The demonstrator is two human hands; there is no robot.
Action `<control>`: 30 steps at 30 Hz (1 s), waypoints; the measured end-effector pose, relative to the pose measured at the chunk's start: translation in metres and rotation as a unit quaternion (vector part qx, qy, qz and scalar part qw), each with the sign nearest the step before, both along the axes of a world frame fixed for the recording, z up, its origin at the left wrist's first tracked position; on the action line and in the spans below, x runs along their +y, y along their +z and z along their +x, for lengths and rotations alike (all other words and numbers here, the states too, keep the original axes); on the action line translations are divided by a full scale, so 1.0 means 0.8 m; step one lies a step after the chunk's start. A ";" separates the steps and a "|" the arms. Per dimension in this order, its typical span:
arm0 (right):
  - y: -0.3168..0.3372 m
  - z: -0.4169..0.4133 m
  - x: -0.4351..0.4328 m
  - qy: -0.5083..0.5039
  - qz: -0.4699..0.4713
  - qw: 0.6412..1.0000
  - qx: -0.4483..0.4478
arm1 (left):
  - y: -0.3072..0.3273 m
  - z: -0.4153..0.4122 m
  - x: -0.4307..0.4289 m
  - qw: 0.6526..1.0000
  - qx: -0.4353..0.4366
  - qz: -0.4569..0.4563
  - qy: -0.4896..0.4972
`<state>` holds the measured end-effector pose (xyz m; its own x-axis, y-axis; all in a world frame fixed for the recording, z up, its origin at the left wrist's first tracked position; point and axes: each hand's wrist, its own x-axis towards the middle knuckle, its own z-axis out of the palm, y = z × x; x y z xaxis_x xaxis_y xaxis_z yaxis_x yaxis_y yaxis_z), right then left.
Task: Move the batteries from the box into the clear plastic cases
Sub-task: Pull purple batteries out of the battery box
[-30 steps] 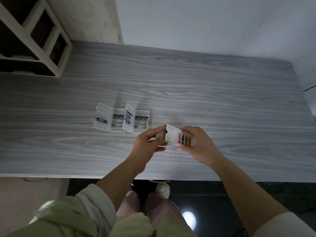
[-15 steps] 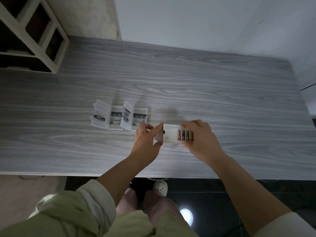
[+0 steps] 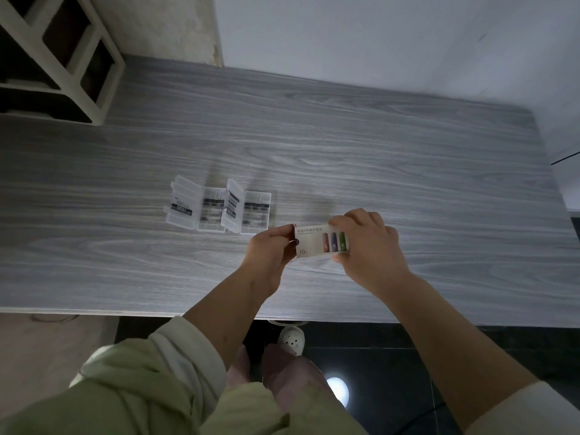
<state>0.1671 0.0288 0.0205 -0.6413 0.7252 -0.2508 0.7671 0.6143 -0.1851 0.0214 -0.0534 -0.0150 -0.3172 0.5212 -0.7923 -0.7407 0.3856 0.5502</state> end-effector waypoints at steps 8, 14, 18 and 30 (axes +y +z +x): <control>0.001 -0.005 -0.006 0.045 0.071 0.995 -0.044 | -0.012 0.000 -0.002 0.997 -0.062 -0.020 0.036; -0.001 -0.005 -0.006 0.038 0.058 0.996 -0.049 | -0.010 -0.002 -0.008 0.993 -0.105 -0.010 0.055; -0.001 -0.004 -0.003 0.023 0.031 0.998 -0.042 | -0.010 -0.008 -0.009 0.990 -0.123 -0.023 0.068; -0.002 -0.002 0.004 0.011 0.020 0.999 -0.028 | -0.013 -0.017 -0.005 0.990 -0.137 -0.020 0.014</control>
